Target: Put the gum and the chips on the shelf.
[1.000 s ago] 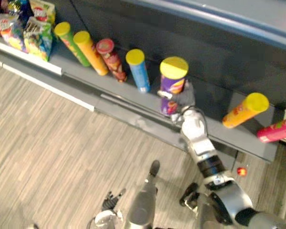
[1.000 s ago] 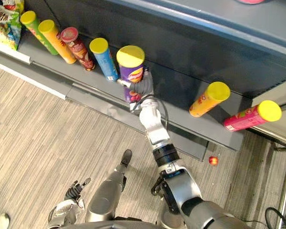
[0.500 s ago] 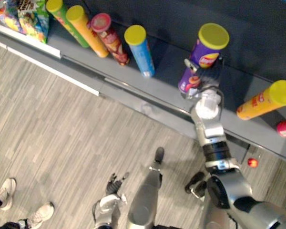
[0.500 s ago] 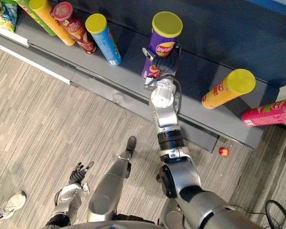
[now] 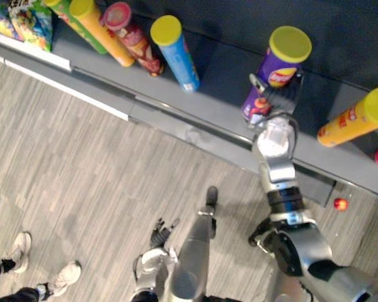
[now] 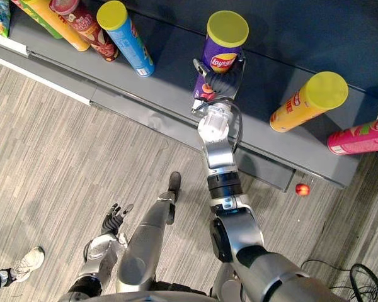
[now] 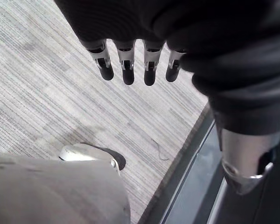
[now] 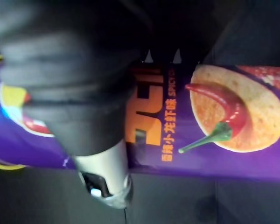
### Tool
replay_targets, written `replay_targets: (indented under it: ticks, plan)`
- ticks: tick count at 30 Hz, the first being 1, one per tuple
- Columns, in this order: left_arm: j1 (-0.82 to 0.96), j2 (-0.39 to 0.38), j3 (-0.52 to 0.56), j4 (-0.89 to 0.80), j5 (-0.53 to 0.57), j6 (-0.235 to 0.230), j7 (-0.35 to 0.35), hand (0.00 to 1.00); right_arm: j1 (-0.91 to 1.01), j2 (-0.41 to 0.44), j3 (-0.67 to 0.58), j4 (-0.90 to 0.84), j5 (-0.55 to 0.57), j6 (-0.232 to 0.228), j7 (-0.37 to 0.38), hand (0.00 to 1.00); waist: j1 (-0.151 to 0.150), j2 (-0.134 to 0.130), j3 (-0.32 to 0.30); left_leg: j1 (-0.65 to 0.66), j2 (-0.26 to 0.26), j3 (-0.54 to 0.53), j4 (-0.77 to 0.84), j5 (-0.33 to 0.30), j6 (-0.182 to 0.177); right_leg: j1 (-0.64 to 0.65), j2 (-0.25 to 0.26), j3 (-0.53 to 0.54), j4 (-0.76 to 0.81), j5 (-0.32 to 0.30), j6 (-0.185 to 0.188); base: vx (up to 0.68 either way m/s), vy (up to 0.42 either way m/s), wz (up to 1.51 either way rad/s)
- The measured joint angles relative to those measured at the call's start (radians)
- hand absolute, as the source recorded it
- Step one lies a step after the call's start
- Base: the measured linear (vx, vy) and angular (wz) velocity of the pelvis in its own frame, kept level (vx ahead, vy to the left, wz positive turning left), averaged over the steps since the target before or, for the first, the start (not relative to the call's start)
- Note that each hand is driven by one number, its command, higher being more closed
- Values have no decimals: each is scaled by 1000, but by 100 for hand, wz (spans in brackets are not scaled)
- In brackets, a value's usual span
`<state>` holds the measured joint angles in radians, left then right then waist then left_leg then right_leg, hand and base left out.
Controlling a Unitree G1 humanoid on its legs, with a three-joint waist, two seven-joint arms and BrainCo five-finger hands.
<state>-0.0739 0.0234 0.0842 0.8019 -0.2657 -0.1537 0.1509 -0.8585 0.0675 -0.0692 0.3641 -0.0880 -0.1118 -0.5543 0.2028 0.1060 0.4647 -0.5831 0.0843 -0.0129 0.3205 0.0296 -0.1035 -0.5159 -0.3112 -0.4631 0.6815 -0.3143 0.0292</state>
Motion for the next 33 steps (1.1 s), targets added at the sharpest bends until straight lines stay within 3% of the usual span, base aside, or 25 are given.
replay_targets:
  ticks: [8, 14, 18, 23, 33]
  plan:
    - [-4, -8, -7, -23, -6, -11, -1, 0, -46, -20, -15, -2, 1, 0, -5, 100, 1, 5, 2, -53, -2, -3, 35, -11, 3, -42, -5, 0, 16, -1, -1, 5, -2, -1]
    - [-4, -15, -9, -29, -21, -11, -1, 0, -83, -36, -46, 3, 4, -1, -11, 100, 19, 12, 5, -67, -6, -5, 40, -11, 3, -58, -14, 1, 31, -10, -4, 11, -21, 3]
    - [-6, -21, -32, -52, -44, -11, -2, 0, -118, -64, -55, 6, 4, -2, -31, 100, 21, 27, 6, -107, -20, -29, 67, -13, 4, -77, -31, -21, 60, -25, -5, 19, -39, 18]
    - [-6, -21, -43, -58, -47, -11, -2, 0, -131, -99, -89, 40, 5, -2, -48, 100, 49, 33, 6, -133, -32, -39, 75, -14, 5, -96, -45, -29, 76, -33, -5, 38, -59, 8]
    - [-6, -22, -50, -63, -47, -11, -3, 0, -135, -106, -122, 55, 4, -2, -53, 100, 49, 44, 5, -166, -37, -43, 95, -15, 7, -127, -55, -29, 99, -40, -6, 38, -65, 2]
